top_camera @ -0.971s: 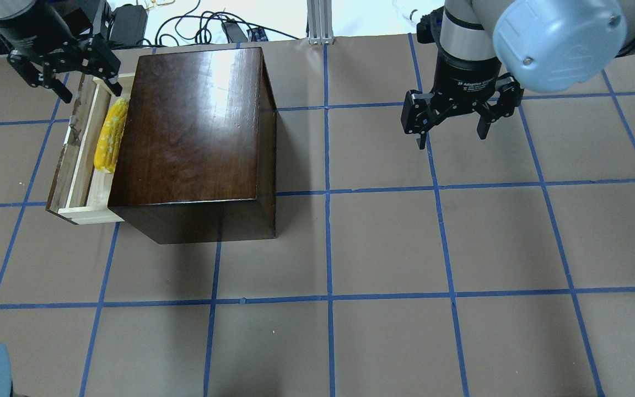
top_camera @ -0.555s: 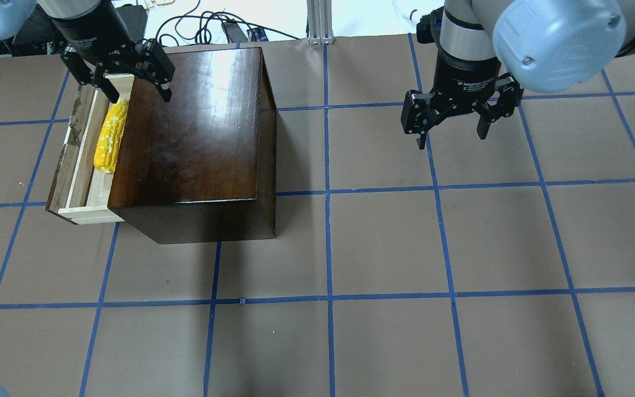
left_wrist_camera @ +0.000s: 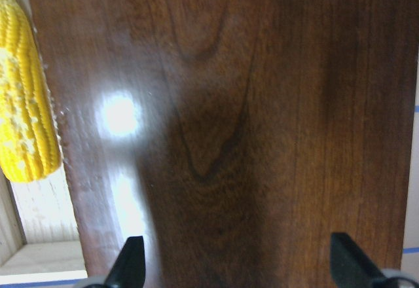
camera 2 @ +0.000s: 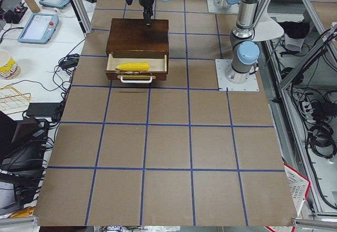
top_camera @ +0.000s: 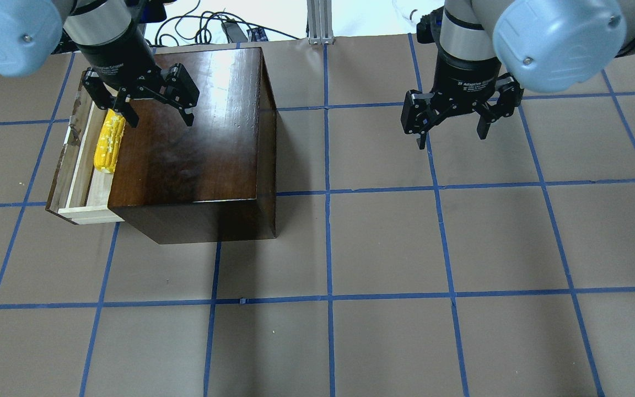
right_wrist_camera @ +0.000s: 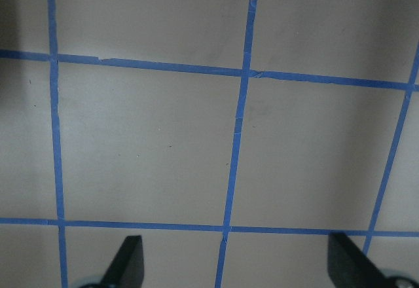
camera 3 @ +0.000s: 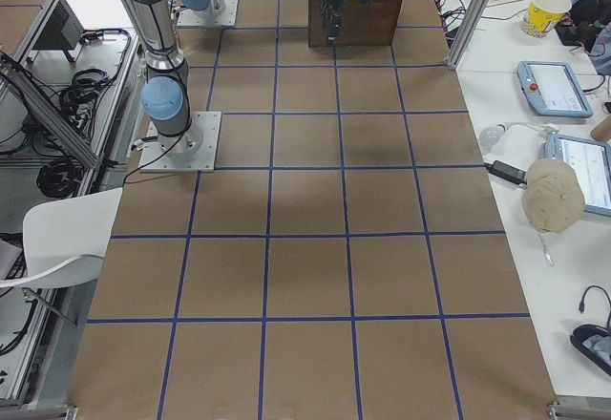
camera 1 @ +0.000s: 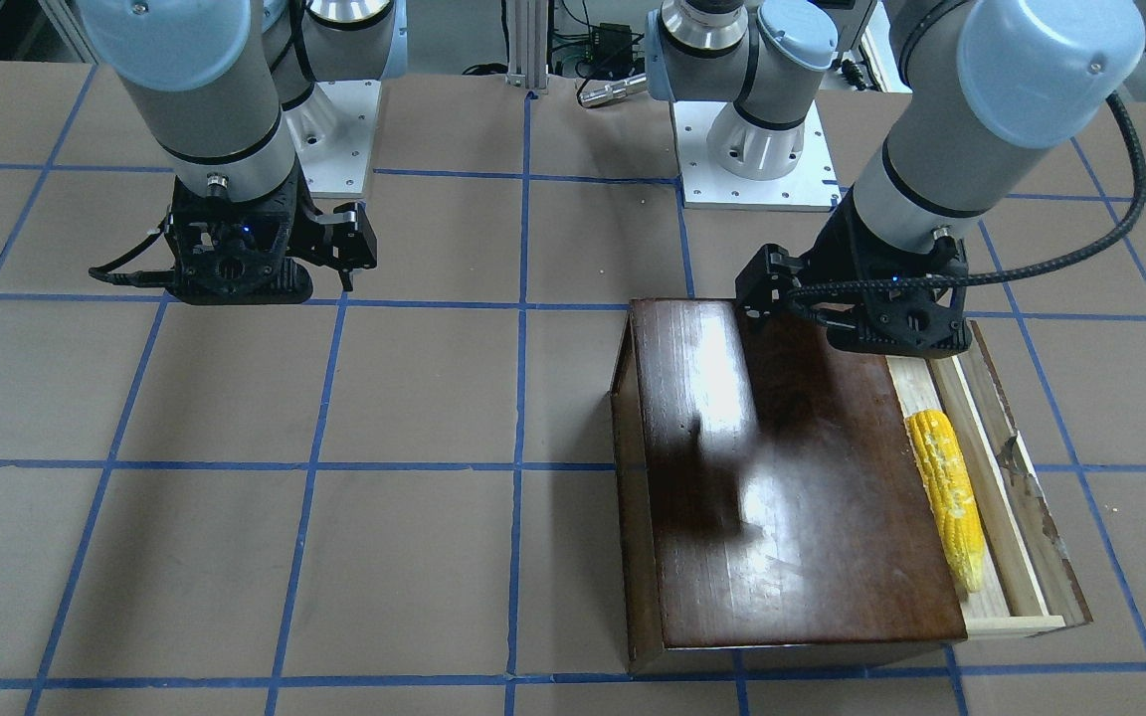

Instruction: Open drawer and put corn inside

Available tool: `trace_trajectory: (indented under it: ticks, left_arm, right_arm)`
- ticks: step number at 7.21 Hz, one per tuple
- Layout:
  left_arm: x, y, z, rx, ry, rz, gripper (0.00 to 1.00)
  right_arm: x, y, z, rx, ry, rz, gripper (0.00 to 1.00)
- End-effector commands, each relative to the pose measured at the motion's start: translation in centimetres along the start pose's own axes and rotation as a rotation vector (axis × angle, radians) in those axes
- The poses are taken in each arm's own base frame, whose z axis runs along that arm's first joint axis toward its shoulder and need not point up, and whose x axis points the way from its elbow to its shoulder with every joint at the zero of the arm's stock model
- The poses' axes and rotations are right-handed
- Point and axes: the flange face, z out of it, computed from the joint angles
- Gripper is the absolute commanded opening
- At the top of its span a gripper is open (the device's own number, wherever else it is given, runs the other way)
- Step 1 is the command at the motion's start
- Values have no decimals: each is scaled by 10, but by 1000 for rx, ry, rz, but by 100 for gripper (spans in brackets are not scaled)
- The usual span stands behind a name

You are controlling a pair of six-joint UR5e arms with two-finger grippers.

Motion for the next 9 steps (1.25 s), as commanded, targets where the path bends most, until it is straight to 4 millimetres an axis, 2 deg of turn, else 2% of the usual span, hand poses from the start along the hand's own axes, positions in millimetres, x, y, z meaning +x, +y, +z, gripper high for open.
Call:
trace_trajectory:
  ticks: [1,4,7,9]
  left_arm:
    - [7,21,4,-8,-2,-30,100]
    - [8,39,4,-5,-5,-30,100]
    - [5,42,-1,7,-38,-29,100]
    - [5,38,2,6,-30,-29,100]
  right_arm:
    - [0,0,0,0,0,0,100]
    - [0,0,0,0,0,0,100]
    - [0,0,0,0,0,0,100]
    - [0,0,0,0,0,0,100]
